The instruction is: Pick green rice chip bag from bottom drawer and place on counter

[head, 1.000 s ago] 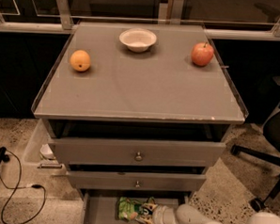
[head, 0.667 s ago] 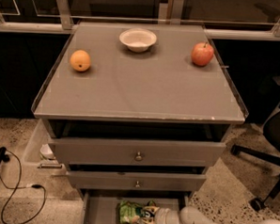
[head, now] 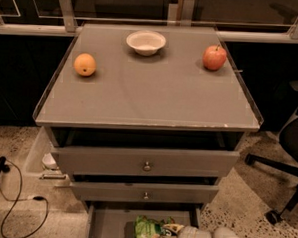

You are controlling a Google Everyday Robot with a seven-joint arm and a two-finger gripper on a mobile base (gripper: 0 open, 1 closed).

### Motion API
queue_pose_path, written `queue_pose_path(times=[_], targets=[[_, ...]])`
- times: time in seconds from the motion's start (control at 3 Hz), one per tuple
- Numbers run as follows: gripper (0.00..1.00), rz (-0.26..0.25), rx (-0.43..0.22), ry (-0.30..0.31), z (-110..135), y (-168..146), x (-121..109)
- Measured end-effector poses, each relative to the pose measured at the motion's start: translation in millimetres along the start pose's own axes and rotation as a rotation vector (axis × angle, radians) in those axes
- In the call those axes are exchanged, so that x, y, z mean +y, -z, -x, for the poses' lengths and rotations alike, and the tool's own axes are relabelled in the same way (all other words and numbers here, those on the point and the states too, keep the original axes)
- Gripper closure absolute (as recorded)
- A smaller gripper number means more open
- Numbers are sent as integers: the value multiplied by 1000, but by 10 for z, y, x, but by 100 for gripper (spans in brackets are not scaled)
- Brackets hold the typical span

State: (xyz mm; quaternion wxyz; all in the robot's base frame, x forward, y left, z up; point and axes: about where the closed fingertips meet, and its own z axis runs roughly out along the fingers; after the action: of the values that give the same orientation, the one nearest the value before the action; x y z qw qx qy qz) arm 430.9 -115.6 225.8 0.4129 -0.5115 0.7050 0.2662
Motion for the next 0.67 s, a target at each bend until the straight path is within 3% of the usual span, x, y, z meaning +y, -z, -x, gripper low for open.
queue_pose_path(times=[0.33, 0.67], targets=[[100, -47, -29, 29, 324, 572, 17], [100, -80, -16, 107, 788, 1107, -65]])
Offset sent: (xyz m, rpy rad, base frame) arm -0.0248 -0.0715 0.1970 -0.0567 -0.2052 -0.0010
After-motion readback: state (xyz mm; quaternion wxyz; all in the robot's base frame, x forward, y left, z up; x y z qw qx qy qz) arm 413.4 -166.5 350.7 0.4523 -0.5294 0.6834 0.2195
